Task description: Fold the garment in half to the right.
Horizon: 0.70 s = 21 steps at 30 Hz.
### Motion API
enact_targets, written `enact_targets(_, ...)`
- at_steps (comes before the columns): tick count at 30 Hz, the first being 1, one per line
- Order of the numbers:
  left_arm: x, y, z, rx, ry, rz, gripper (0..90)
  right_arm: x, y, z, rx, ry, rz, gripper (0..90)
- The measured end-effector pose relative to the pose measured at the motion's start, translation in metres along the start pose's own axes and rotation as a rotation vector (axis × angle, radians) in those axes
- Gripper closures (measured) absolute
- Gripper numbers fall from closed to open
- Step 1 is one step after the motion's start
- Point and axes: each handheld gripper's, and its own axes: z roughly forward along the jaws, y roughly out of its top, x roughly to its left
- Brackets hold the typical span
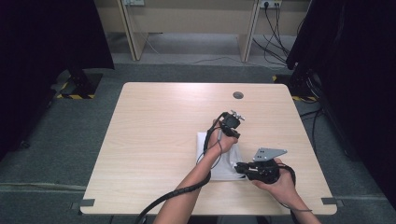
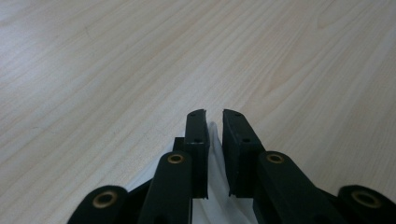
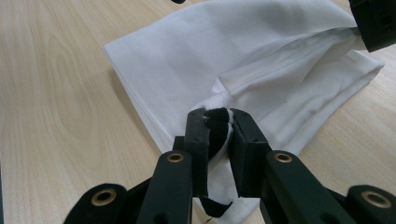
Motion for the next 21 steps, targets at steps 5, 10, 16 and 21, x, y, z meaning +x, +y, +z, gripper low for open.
enact_targets(5,-0.0008,0.0006,0.0009,0.0,-0.002,0.003,79.7,-0.0002,-0.0003,-0.0004,0.001,-0.001,0.002,78.2)
enact_targets(10,-0.0015,0.0008,0.0016,0.001,0.002,0.004,79.7,-0.0004,-0.0009,-0.0009,0.002,-0.002,0.003,78.1)
enact_targets(16,-0.0025,0.0012,0.0033,0.005,0.0,0.005,79.5,-0.0009,-0.0024,-0.0012,0.006,-0.003,0.008,77.5)
enact_targets(21,-0.0031,0.0018,0.0053,0.009,-0.001,0.007,79.2,-0.0016,-0.0026,-0.0021,0.008,-0.005,0.008,77.4)
